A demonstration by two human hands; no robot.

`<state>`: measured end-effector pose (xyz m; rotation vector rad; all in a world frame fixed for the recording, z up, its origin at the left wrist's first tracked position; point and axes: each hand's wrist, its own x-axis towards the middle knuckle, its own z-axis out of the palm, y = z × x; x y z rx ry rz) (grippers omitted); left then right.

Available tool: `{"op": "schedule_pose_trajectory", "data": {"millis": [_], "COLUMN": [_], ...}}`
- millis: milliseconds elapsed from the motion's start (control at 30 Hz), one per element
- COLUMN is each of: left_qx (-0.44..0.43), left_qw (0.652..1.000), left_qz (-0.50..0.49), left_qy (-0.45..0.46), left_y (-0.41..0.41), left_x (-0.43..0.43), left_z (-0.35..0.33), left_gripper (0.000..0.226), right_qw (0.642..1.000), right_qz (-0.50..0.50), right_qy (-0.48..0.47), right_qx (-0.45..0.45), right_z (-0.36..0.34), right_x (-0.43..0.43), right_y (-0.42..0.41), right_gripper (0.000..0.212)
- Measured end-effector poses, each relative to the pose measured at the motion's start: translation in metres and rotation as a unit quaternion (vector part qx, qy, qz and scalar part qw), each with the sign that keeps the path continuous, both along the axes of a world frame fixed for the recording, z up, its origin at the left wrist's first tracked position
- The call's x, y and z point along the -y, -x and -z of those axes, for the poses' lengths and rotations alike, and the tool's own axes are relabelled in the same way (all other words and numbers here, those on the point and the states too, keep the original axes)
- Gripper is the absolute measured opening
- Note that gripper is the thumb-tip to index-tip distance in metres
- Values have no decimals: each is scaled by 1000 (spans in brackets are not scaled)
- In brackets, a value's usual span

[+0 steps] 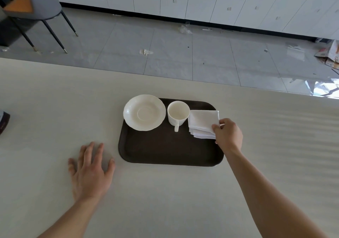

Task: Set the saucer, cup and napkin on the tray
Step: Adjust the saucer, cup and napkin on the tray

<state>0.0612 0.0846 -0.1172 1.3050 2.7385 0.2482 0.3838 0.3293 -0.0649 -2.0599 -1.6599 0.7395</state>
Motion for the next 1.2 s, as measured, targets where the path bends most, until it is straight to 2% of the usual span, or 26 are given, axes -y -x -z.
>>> {"op": "schedule_pose_trajectory", "data": {"millis": [100, 300, 433, 533, 600, 833, 1000, 1200], "left_qx": [3, 7, 12, 13, 11, 11, 4, 6], "left_qw": [1000, 1000, 1000, 1000, 1000, 1000, 1000, 1000], "left_qz": [0, -2, -4, -3, -1, -2, 3, 3], "left_qy": [4, 8, 6, 9, 10, 9, 11, 9], "left_y": [0, 0, -2, -2, -1, -2, -2, -1], "left_x": [-1, -1, -1, -2, -2, -1, -2, -2], "left_z": [-1, -3, -4, -5, -5, -5, -6, -4], "left_gripper": [72, 73, 74, 75, 75, 75, 74, 75], "right_qw": [999, 988, 966, 931, 915, 889, 895, 901], "right_qz": [-16, -80, -196, -306, -334, -364, -336, -333], "right_qy": [-12, -21, -99, -113, -120, -164, -197, -187], "right_qx": [34, 134, 139, 167, 192, 225, 216, 205], "right_z": [1, -2, 0, 3, 3, 8, 10, 15], "right_x": [-5, -4, 11, 16, 13, 8, 1, -2], "right_y": [4, 4, -4, -2, 0, -2, 3, 8], "right_gripper": [13, 32, 39, 40, 39, 32, 27, 28]}}
